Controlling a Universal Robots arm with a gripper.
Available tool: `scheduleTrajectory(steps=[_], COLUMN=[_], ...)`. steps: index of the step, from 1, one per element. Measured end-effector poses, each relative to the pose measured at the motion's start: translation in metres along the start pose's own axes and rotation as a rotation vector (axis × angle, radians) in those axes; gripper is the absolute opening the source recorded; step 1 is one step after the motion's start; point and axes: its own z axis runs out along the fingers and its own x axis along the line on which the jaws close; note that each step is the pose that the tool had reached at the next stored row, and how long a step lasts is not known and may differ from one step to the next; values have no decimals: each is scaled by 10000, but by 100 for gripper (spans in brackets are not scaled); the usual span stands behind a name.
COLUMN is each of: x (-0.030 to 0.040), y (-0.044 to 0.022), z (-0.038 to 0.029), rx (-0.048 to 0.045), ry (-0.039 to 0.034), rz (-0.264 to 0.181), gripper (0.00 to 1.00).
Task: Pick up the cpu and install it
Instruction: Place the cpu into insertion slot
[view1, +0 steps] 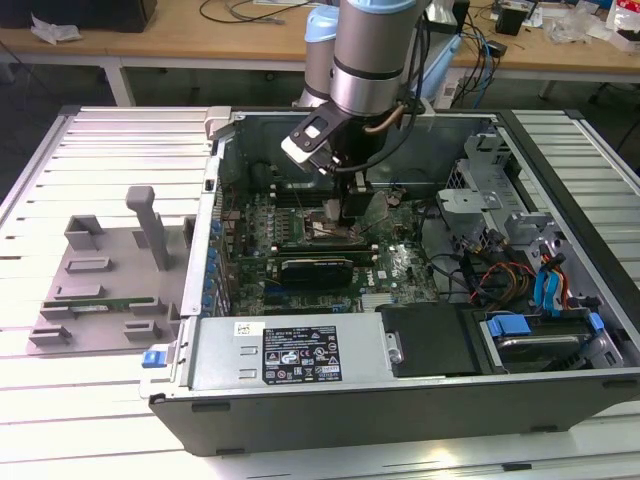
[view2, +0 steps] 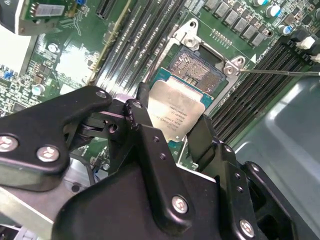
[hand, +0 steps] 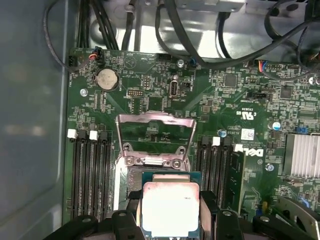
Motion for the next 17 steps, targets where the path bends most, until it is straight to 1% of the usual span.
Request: scheduleTrajectory(steps=[4,6,9,13,17], x=[52,92,122,135,144], y=[0,3,6,8,10], z=[28,47,75,98,138], rx=[0,0,0,0,0], ry=[2,0,1,1,2], rz=[8,12,17,24,31], gripper=[55,55,55,55,55])
